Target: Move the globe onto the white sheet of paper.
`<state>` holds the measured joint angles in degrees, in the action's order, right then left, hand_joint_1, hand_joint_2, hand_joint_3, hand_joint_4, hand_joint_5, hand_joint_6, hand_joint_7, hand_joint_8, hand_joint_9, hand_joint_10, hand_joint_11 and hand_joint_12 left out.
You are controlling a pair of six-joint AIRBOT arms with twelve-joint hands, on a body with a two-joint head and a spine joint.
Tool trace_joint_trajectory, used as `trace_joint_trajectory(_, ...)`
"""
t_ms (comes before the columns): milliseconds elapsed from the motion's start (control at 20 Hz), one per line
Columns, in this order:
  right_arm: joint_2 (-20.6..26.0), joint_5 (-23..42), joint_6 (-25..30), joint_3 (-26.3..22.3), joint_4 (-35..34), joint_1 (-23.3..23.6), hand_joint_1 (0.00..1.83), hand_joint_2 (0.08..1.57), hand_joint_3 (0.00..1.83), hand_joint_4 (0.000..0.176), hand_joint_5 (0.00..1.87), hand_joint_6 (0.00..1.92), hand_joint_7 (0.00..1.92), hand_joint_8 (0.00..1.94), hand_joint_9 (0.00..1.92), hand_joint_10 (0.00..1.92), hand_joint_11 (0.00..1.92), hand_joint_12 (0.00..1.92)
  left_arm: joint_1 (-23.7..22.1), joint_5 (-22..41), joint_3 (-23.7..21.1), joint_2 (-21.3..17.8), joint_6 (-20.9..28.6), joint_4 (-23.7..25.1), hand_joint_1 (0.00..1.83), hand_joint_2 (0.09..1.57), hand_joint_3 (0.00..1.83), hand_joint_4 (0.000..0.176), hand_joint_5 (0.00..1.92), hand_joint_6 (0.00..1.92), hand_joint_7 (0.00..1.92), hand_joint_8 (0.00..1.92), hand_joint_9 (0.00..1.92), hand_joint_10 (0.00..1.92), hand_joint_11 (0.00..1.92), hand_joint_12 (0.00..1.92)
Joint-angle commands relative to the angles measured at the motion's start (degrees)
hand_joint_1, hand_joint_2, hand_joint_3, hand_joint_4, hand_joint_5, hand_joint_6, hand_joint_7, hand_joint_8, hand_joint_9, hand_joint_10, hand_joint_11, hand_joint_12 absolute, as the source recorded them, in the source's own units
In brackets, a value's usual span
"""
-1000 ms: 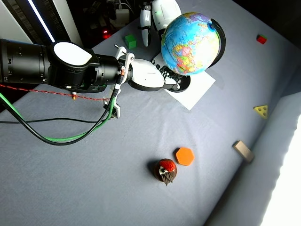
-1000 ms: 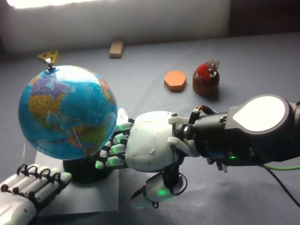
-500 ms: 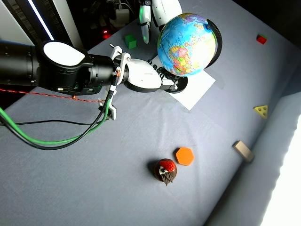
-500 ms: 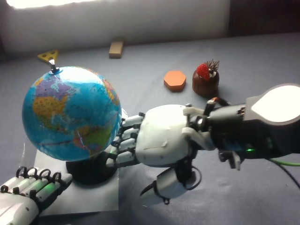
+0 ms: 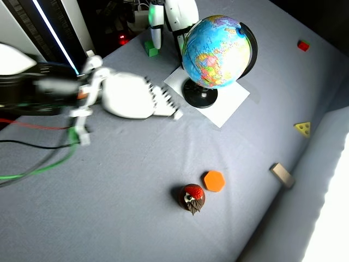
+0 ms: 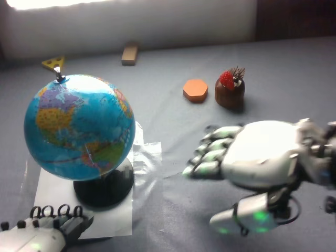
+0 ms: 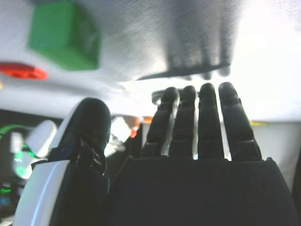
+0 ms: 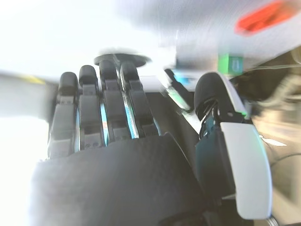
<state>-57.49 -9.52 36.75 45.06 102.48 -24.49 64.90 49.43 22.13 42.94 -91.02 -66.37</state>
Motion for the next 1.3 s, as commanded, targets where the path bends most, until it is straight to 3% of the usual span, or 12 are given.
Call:
trace_joint_trajectory(0,2.15,-5.58,3.18,-1.49,0.29,-0.12,0.03,1.25,0.0,0.0,0.21,0.0,0.24,0.0,0.19,0.0,0.0,0.33,-1.27,3.23,-0.58,-0.27,-1.39,-0.66,0.0,1.38,0.0,0.0,0.0,0.0,0.0,0.0,0.0,0.0,0.0,0.0)
trace_joint_trajectory(100,7.92,-6.78,9.43,-7.14,0.22,-1.7,0.03,1.25,0.0,0.0,0.21,0.0,0.24,0.0,0.19,0.0,0.0,0.33,-6.36,3.46,-2.6,-0.03,-7.9,-7.54,0.0,1.38,0.0,0.0,0.0,0.0,0.0,0.0,0.0,0.0,0.0,0.0)
trace_joint_trajectory(300,10.56,-18.56,8.32,-15.25,0.77,-2.56,0.04,1.24,0.0,0.0,0.27,0.02,0.28,0.01,0.21,0.01,0.0,0.49,-16.53,6.41,-5.59,3.04,-21.22,-19.65,0.0,1.38,0.0,0.0,0.05,0.02,0.02,0.01,0.0,0.0,0.0,0.0)
trace_joint_trajectory(400,9.57,-19.48,10.81,-15.63,0.77,-2.11,0.06,1.23,0.0,0.0,0.53,0.11,0.64,0.09,0.48,0.1,0.0,1.1,-21.93,10.54,-6.9,5.56,-26.66,-25.6,0.0,1.37,0.0,0.0,0.22,0.02,0.3,0.01,0.22,0.03,0.0,0.2)
trace_joint_trajectory(550,7.98,-23.92,12.85,-16.17,0.78,-1.53,0.05,1.23,0.0,0.0,0.59,0.13,0.71,0.1,0.54,0.13,0.0,1.23,-26.65,16.9,-8.63,9.13,-26.76,-29.98,0.0,1.37,0.0,0.0,0.25,0.02,0.35,0.01,0.27,0.03,0.0,0.33)
trace_joint_trajectory(650,7.89,-24.7,11.93,-16.67,0.78,-1.54,0.06,1.24,0.0,0.0,0.58,0.59,0.81,0.31,0.58,0.83,0.2,1.59,-28.56,18.02,-8.9,10.06,-28.71,-31.81,0.0,1.37,0.0,0.0,0.51,0.07,0.63,0.03,0.56,0.15,0.02,1.25)
trace_joint_trajectory(750,7.57,-28.0,10.22,-17.6,0.78,-1.46,0.05,1.24,0.0,0.0,0.52,0.88,0.74,0.63,0.53,1.1,0.27,1.66,-31.1,18.21,-8.22,11.41,-34.2,-34.7,0.0,1.37,0.0,0.0,0.58,0.09,0.72,0.03,0.55,0.4,0.06,1.42)
trace_joint_trajectory(850,6.97,-31.09,9.04,-18.1,0.78,-1.69,0.15,1.29,0.01,0.0,0.66,1.27,0.83,1.28,0.68,1.63,0.58,1.9,-32.09,18.02,-7.62,11.88,-35.02,-34.64,0.03,1.38,0.0,0.0,0.64,0.91,0.82,0.81,0.63,1.35,0.4,1.71)
trace_joint_trajectory(1000,6.04,-32.73,8.84,-18.16,0.78,-2.51,0.55,1.35,0.02,0.0,0.9,1.63,1.1,1.78,1.11,1.91,1.09,1.92,-33.76,17.95,-7.11,12.22,-36.31,-35.24,0.22,1.4,0.0,0.0,0.81,1.49,0.86,1.65,0.86,1.85,0.68,1.91)
trace_joint_trajectory(1150,5.96,-33.31,8.22,-18.85,0.78,-2.72,0.63,1.36,0.02,0.0,0.93,1.7,1.16,1.84,1.2,1.92,1.18,1.92,-35.43,17.17,-6.6,12.46,-39.38,-37.15,0.3,1.4,0.0,0.0,0.84,1.55,0.88,1.76,0.91,1.91,0.75,1.92)
trace_joint_trajectory(1200,5.95,-33.71,8.1,-19.06,0.78,-2.72,0.86,1.05,0.75,0.0,0.69,1.88,1.18,1.92,1.25,1.92,1.29,1.92,-35.68,16.72,-6.46,12.35,-39.67,-37.14,0.57,1.45,0.01,0.0,0.91,1.76,0.94,1.89,1.03,1.92,0.92,1.92)
trace_joint_trajectory(1250,5.83,-34.46,7.82,-19.28,0.78,-2.75,0.93,0.91,1.02,0.0,0.7,1.91,1.19,1.94,1.26,1.92,1.32,1.92,-35.96,16.65,-6.43,12.13,-39.67,-37.15,0.66,1.46,0.0,0.0,0.92,1.82,0.96,1.91,1.06,1.92,0.97,1.92)
